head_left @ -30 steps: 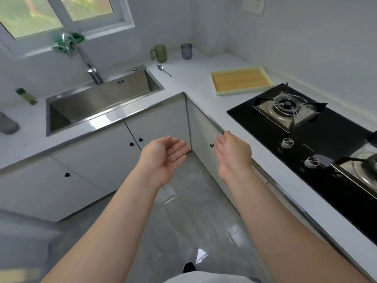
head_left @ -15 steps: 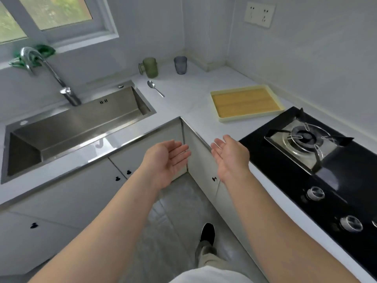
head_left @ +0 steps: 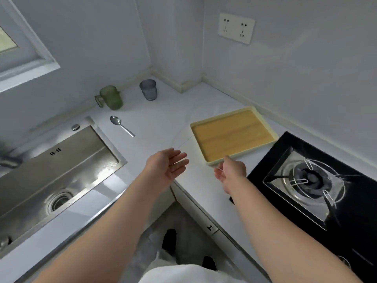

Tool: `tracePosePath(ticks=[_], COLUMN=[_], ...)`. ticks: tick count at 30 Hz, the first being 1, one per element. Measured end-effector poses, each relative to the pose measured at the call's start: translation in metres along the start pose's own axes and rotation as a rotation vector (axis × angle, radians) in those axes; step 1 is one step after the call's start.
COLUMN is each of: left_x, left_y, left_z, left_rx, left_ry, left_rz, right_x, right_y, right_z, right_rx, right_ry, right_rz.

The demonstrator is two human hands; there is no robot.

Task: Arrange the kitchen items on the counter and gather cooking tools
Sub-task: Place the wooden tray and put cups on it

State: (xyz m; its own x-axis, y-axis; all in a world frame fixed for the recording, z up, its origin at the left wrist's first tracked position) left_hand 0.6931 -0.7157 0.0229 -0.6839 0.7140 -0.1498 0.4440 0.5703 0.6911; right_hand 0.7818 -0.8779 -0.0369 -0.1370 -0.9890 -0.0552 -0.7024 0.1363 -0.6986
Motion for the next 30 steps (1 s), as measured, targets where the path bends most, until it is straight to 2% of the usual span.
tracePosePath(ticks=[6, 9, 13, 19, 24, 30], left_x=[-0.021, -0.025, -0.030, -0.035, -0.038, -0.050], left_y=[0.029, 0.050, 0.075, 0.091, 0.095, 0.098], left_z=[0.093, 0.130, 0.161, 0.196, 0.214, 0.227], left_rx=[0.133, 0.185, 0.218, 0.287, 0.324, 0.343], left_ry=[-0.085, -0.152, -0.235, -0.324, -0.338, -0.335], left_rz=[0.186, 0.315, 0.403, 0.499, 0.565, 0.616], right_x=[-0.016, -0.037, -0.059, -0.075, -0.076, -0.078], right_y=[-0.013, -0.019, -0.022, -0.019, -0.012, -0.017], right_z=[0.053, 0.067, 0.080, 0.096, 0.106, 0.107], right_rx=[-0.003, -0.060, -0.157, -0.152, -0.196, -0.156], right_ry=[0.065, 0.127, 0.210, 0.340, 0.379, 0.411], right_rz=[-0.418, -0.537, -0.592, -0.712, -0.686, -0.602])
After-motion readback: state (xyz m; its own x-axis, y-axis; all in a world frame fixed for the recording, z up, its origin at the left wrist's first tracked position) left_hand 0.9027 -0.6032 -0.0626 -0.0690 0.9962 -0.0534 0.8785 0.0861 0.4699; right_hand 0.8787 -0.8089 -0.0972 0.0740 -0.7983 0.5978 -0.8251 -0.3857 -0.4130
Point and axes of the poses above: each hand's wrist, its own z-axis towards the middle knuckle, its own x-axis out of the back of the hand, y = z × x, the point moved 1 cm from there along z, towards the middle knuckle, and after that the axes turned 4 degrees about z, right-handed, at the moved point
